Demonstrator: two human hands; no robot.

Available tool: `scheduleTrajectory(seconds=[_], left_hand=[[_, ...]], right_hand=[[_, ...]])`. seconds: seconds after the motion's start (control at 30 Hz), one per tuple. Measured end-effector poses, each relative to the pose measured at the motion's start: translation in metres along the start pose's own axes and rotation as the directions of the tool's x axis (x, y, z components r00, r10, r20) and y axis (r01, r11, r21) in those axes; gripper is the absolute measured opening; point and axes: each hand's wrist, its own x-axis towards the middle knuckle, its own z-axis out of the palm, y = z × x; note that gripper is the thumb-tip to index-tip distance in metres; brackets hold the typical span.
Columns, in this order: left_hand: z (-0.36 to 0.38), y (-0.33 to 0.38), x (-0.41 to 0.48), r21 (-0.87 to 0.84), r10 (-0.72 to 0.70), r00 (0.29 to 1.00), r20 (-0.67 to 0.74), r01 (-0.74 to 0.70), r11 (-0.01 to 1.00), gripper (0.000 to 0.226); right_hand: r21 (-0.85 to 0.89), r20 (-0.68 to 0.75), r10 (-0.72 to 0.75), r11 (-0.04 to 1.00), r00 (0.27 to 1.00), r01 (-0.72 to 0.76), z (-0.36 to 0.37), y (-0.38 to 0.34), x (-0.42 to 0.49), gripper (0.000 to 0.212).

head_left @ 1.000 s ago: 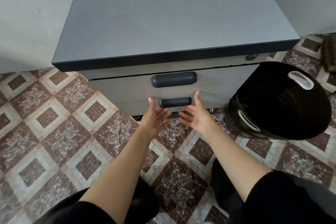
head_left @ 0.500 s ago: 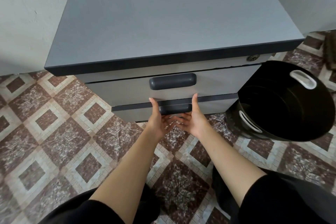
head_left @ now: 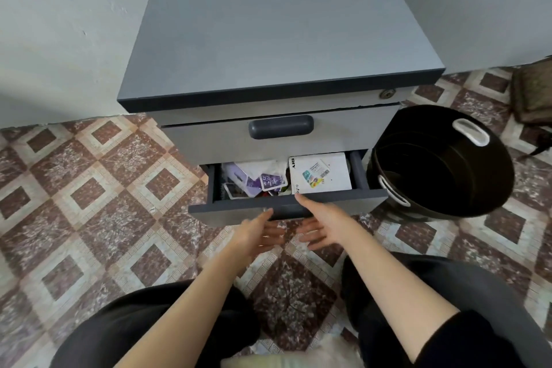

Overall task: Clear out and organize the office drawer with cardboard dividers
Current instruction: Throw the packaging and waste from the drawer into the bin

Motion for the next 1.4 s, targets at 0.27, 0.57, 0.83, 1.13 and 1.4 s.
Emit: scheduleTrajectory(seconds=[0.27,0.57,0.83,1.13,1.4], left_hand=[[-0.031,0.004,-0.028,0.926,0.627,0.772,0.103,-0.305,0.223,0.052],[-0.036,-0.016,-0.02,0.953,0.506,0.842,0.187,-0.281,0.115,0.074],[-0.034,-0.03,-0.031,0.979,0.554,0.81,0.194,-0.192,-0.062,0.058],[-0.026,-0.053,-0.048,0.978,0.556,0.816,0.157,-0.206,0.027,0.036],[-0.026,-0.073,-0.068,0.977,0.473,0.868,0.149,-0.203,0.063,0.031]], right_hand=[[-0.742,-0.139,-0.736,0.521,0.663,0.423,0.0,0.003,-0.028,0.022],[-0.937,0.051,-0.716,0.207,0.696,0.281,-0.005,0.032,-0.025,0.056],[-0.931,0.086,-0.707,0.193,0.702,0.309,-0.009,0.054,-0.029,0.053],[-0.939,0.112,-0.669,0.171,0.735,0.299,-0.005,0.076,-0.045,0.04],[-0.918,0.107,-0.582,0.253,0.806,0.305,-0.003,0.1,-0.053,0.02]])
